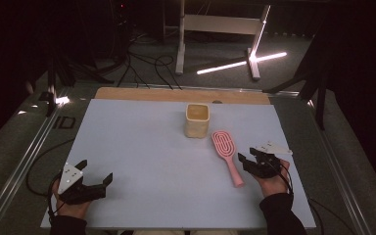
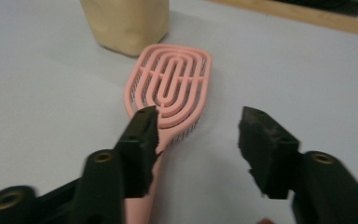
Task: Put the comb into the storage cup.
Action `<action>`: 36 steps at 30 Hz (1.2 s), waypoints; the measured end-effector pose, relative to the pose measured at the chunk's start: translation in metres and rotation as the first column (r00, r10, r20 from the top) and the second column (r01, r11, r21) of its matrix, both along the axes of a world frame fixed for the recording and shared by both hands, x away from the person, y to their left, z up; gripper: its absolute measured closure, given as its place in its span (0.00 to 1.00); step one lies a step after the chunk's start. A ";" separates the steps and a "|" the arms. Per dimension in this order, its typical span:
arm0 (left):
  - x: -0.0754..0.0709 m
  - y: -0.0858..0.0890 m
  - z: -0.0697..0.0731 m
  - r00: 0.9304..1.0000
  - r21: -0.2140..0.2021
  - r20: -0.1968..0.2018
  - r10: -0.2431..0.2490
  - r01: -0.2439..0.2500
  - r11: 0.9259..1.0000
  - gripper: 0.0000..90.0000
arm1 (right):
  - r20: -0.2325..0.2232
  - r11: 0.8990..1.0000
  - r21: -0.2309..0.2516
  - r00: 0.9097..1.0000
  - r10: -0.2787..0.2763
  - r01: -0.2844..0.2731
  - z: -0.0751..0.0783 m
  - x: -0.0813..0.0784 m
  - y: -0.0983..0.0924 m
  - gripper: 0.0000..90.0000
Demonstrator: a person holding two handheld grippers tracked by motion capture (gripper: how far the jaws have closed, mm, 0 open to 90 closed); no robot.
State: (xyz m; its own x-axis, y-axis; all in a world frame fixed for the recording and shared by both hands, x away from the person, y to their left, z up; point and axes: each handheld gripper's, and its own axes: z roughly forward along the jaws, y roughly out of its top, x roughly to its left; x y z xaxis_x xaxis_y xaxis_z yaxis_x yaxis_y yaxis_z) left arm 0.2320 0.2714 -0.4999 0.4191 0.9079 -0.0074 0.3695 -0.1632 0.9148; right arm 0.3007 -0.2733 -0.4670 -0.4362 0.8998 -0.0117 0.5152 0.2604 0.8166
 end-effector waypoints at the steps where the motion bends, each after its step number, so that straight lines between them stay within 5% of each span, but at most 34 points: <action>1: 0.000 0.000 0.000 1.000 0.000 0.001 0.000 0.000 1.000 0.00 | 0.011 1.000 0.005 1.000 -0.001 0.001 0.002 -0.003 -0.002 0.44; 10: -0.001 -0.001 0.000 1.000 -0.003 0.003 0.000 0.000 1.000 0.00 | 0.125 0.998 0.068 0.992 -0.019 0.010 0.008 -0.037 -0.015 0.17; 22: -0.003 -0.002 0.003 1.000 -0.017 0.027 -0.013 0.013 1.000 0.00 | 0.200 0.993 0.118 0.980 -0.016 -0.007 -0.004 -0.065 -0.023 0.14; 36: -0.006 -0.007 0.006 0.998 -0.010 0.052 -0.037 0.037 0.999 0.00 | 0.190 0.990 0.143 0.982 -0.006 -0.021 -0.011 -0.079 -0.029 0.11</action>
State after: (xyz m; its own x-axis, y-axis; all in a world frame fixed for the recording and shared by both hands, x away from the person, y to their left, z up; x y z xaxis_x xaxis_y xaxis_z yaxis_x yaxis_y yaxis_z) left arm 0.2264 0.2640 -0.4934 0.4524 0.8918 0.0055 0.3158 -0.1660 0.9342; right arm 0.2213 -0.3020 -0.4784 -0.4452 0.8948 0.0340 0.3457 0.1368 0.9283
